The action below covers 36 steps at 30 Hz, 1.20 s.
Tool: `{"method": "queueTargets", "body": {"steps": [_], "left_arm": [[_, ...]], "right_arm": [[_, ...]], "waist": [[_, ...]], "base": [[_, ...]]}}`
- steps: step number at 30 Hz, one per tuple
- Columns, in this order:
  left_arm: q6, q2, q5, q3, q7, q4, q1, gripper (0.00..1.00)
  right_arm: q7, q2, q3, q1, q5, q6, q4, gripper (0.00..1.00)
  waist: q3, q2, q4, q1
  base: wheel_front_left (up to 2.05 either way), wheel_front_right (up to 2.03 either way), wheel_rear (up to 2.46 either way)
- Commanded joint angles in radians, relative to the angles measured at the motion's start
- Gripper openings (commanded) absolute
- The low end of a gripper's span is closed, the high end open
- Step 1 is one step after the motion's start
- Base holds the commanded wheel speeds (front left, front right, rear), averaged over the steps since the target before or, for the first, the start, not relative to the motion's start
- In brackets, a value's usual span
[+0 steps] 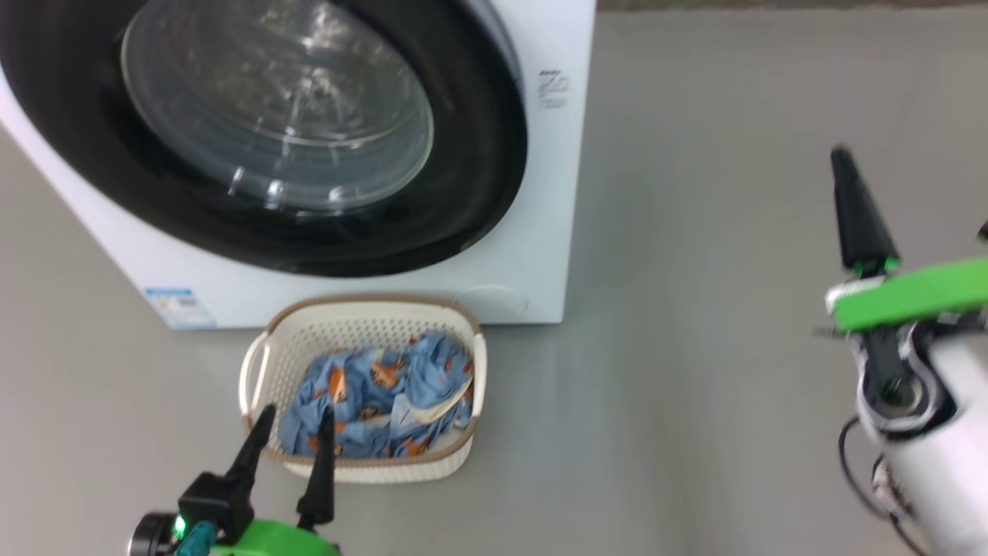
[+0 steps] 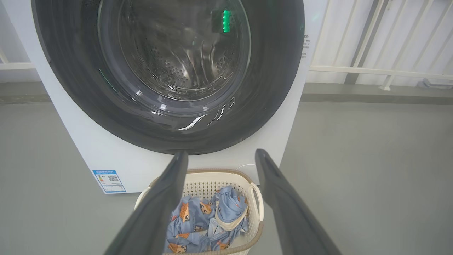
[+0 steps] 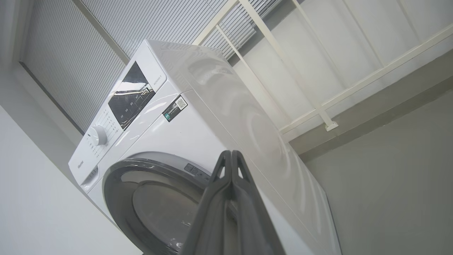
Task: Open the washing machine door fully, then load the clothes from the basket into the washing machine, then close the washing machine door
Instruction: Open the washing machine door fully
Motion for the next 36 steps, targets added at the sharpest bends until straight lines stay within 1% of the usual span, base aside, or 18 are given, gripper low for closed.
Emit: {"method": "queueTargets", "body": {"steps": [1, 4, 8, 10, 15, 18, 21, 25, 29, 36], "left_arm": [[0.008, 0.006, -0.019, 0.02, -0.009, -0.038, -0.044, 1.0], [0.028, 0.006, -0.038, -0.012, -0.009, -0.068, -0.065, 1.0], [0.053, 0.006, -0.068, -0.064, -0.009, -0.103, -0.095, 1.0], [0.065, 0.006, -0.083, -0.091, -0.009, -0.115, -0.11, 1.0], [0.09, 0.006, -0.119, -0.149, -0.009, -0.134, -0.144, 1.0], [0.102, 0.006, -0.136, -0.178, -0.009, -0.141, -0.159, 1.0], [0.111, 0.006, -0.155, -0.206, -0.009, -0.146, -0.174, 1.0], [0.12, 0.006, -0.178, -0.239, -0.009, -0.155, -0.198, 1.0], [0.131, 0.006, -0.197, -0.27, -0.009, -0.168, -0.218, 1.0], [0.15, 0.006, -0.222, -0.317, -0.009, -0.186, -0.242, 1.0]], "right_arm": [[-0.007, -0.028, 0.029, -0.051, 0.054, 0.005, -0.025, 0.0], [0.024, -0.087, 0.075, -0.131, 0.168, 0.005, -0.019, 0.0], [0.121, -0.155, 0.125, -0.217, 0.295, 0.005, -0.034, 0.0], [0.178, -0.184, 0.134, -0.253, 0.351, 0.005, -0.042, 0.0], [0.34, -0.247, 0.147, -0.329, 0.435, 0.005, -0.028, 0.0], [0.436, -0.269, 0.143, -0.375, 0.47, 0.005, -0.009, 0.0], [0.52, -0.285, 0.14, -0.424, 0.484, 0.005, 0.019, 0.0], [0.604, -0.282, 0.127, -0.492, 0.505, 0.005, 0.062, 0.0], [0.671, -0.265, 0.105, -0.559, 0.528, 0.005, 0.1, 0.0], [0.773, -0.254, 0.104, -0.625, 0.527, 0.005, 0.151, 0.0]], "waist": [[0.053, -0.0001, 0.05, 0.0], [0.099, -0.0001, 0.088, 0.0], [0.158, -0.0001, 0.142, 0.0], [0.188, -0.0001, 0.169, 0.0], [0.251, -0.0001, 0.229, 0.0], [0.285, -0.0001, 0.252, 0.0], [0.316, -0.0001, 0.273, 0.0], [0.354, -0.0001, 0.297, 0.0], [0.39, -0.0001, 0.319, 0.0], [0.429, -0.0001, 0.349, 0.0]], "base": [[0.0, 0.0, 0.0], [0.0, 0.0, 0.0], [0.0, 0.0, 0.0], [0.0, 0.0, 0.0], [0.0, 0.0, 0.0], [0.0, 0.0, 0.0], [0.0, 0.0, 0.0], [0.0, 0.0, 0.0], [0.0, 0.0, 0.0], [0.0, 0.0, 0.0]]}}
